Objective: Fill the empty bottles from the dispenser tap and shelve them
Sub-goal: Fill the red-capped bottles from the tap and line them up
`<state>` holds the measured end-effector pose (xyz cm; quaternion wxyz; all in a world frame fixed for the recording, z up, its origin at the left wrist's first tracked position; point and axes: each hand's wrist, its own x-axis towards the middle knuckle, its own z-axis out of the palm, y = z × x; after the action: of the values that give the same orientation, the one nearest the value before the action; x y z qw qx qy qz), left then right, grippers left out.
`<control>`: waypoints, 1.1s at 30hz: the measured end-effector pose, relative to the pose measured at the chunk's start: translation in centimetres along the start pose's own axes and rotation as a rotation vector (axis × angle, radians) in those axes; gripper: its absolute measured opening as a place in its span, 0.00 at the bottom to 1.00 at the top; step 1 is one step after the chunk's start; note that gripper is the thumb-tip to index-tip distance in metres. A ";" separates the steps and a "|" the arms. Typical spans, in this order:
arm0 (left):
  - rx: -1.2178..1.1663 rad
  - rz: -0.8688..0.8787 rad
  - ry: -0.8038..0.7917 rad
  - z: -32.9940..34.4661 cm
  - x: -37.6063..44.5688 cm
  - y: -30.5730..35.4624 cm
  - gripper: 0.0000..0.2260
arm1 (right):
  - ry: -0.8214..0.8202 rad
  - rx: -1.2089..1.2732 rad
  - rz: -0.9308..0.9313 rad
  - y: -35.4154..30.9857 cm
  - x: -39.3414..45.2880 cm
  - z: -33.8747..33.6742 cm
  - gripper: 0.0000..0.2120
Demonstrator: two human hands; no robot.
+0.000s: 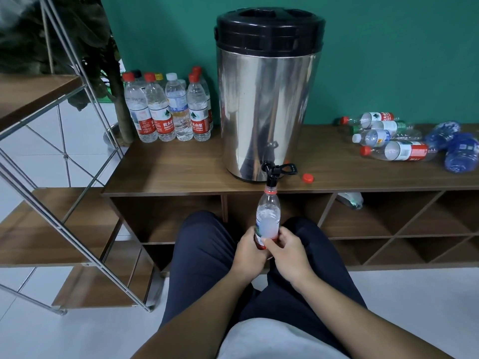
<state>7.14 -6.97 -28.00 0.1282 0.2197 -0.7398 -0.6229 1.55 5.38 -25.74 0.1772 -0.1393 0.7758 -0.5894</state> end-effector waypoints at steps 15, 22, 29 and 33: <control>-0.009 0.013 -0.036 -0.7 -0.3 -0.2 0.20 | -0.025 -0.009 0.006 -1.2 -0.8 -0.4 0.08; -0.055 -0.020 -0.045 -0.3 0.5 -1.0 0.24 | 0.040 -0.149 -0.068 -1.7 1.0 -2.0 0.34; -0.032 -0.039 -0.043 0.0 1.1 -1.3 0.27 | 0.128 0.059 -0.215 -8.6 2.6 -5.1 0.21; 0.002 -0.056 -0.042 0.1 1.5 -1.2 0.28 | 0.161 0.075 -0.320 -12.4 3.6 -5.8 0.18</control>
<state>6.00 -7.81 -29.35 0.0951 0.2274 -0.7364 -0.6301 -4.14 5.55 -12.84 0.0233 -0.2066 0.7327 -0.6480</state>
